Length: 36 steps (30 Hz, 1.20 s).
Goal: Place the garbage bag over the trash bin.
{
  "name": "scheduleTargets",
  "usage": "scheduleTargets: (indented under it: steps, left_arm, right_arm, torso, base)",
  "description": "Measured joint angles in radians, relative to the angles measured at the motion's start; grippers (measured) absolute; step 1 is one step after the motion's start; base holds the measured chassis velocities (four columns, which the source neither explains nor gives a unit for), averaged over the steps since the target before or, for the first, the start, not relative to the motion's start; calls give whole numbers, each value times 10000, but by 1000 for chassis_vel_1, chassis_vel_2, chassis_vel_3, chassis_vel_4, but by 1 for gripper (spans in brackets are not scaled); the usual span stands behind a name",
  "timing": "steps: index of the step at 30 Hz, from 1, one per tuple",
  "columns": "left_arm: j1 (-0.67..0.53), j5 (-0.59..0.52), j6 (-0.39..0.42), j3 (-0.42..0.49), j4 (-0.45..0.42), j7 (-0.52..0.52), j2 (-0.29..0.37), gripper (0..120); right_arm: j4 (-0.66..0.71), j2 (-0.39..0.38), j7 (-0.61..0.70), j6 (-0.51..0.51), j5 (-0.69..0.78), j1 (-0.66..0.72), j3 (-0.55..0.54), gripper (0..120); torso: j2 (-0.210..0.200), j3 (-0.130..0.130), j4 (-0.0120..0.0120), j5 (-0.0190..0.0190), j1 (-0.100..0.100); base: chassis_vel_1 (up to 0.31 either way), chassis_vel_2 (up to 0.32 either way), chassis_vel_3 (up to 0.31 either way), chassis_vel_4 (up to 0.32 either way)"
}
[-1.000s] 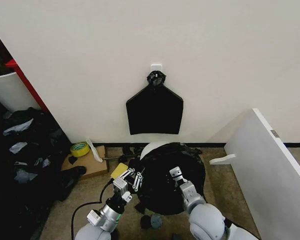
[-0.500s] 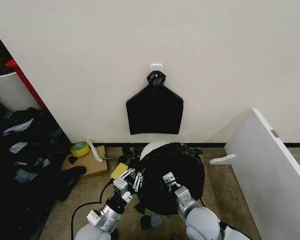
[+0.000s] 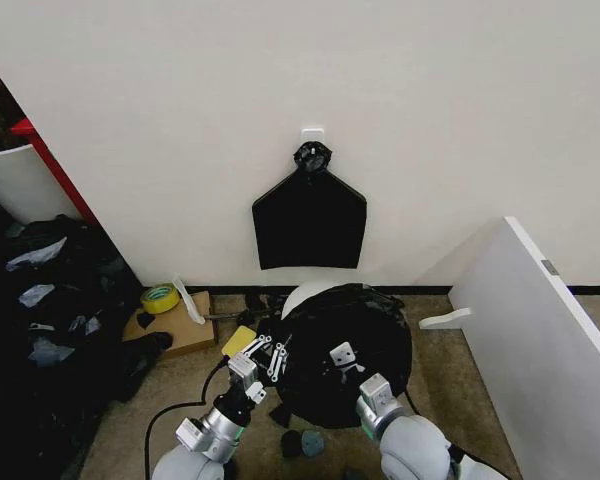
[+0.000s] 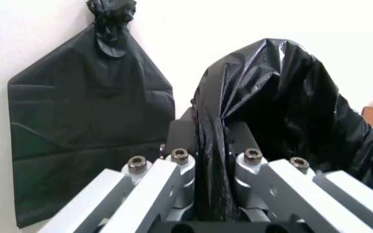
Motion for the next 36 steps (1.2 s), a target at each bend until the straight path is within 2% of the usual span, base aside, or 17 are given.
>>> scheduleTargets:
  steps: [5, 10, 13, 14, 16, 18, 21, 23, 24, 26, 29, 30, 36]
  left_arm:
    - [75, -61, -23, -19, -46, 106, 18, 5]
    - [13, -533, 52, -8, -37, 174, -2, 5]
    - [-206, -1285, 360, -31, 57, 97, -2, 5]
    - [-206, -1285, 360, -31, 57, 97, -2, 5]
    - [-360, -1711, 544, -69, 131, 49, 20, 5]
    - [-570, -2270, 827, -116, 221, -40, 42, 5]
    - [-970, -3419, 1413, -269, 415, -373, 25, 5]
    - [-1086, -3758, 1590, -329, 493, -460, 15, 5]
    - [-1215, -4216, 1817, -363, 591, -572, -25, 5]
    - [-1410, -5032, 2309, -401, 833, -819, -73, 5]
    - [-1625, -5799, 2704, -453, 1061, -1033, -120, 5]
    - [-1625, -5799, 2704, -453, 1061, -1033, -120, 5]
    - [-1868, -6588, 3091, -571, 1450, -1220, -152, 5]
  right_arm:
    - [-265, 128, 669, -1061, -273, 140, -56, 0]
    - [-119, 37, 988, -1280, -288, 131, 42, 0]
    - [225, -212, 372, 10, -243, -144, 299, 0]
    - [225, -212, 372, 10, -243, -144, 299, 0]
    - [278, -369, -459, 1539, -445, -401, 511, 5]
    - [223, -519, -1665, 3522, -895, -692, 947, 13]
    - [110, -601, -3211, 5492, -1472, -1113, 1581, 26]
    - [134, -588, -3448, 5845, -1539, -1195, 1739, 30]
    - [218, -553, -3744, 6203, -1552, -1298, 1939, 34]
    - [466, -447, -4191, 6777, -1530, -1521, 2290, 43]
    - [786, -311, -4613, 7359, -1505, -1755, 2817, 54]
    - [786, -311, -4613, 7359, -1505, -1755, 2817, 54]
    - [1483, -198, -4296, 7734, -1236, -2136, 3197, 79]
  torso:
    - [0, 0, 0, 0, 0]
    - [0, 0, -1, 1, 0]
    - [0, 0, -1, -1, 0]
    - [0, 0, -1, -1, 0]
    - [0, 0, -1, -1, 0]
    - [0, 0, -1, 0, 0]
    - [-1, 1, -6, 1, 0]
    - [0, 1, -4, 7, 1]
    - [0, -1, 8, 8, 0]
    - [-1, 1, -1, -5, 1]
    - [0, 0, -6, 0, 0]
    - [0, 0, -6, 0, 0]
    - [0, 0, -1, 0, 0]
  base:
    - [0, 0, 0, 0]
    - [0, 0, 0, 0]
    - [0, 0, 0, 0]
    - [0, 0, 0, 0]
    - [0, 0, 0, 0]
    - [0, 0, 0, 0]
    - [0, 0, 0, 0]
    - [0, 0, 0, 0]
    - [0, 0, 0, 0]
    - [0, 0, 0, 0]
    - [0, 0, 0, 0]
    - [0, 0, 0, 0]
    - [0, 0, 0, 0]
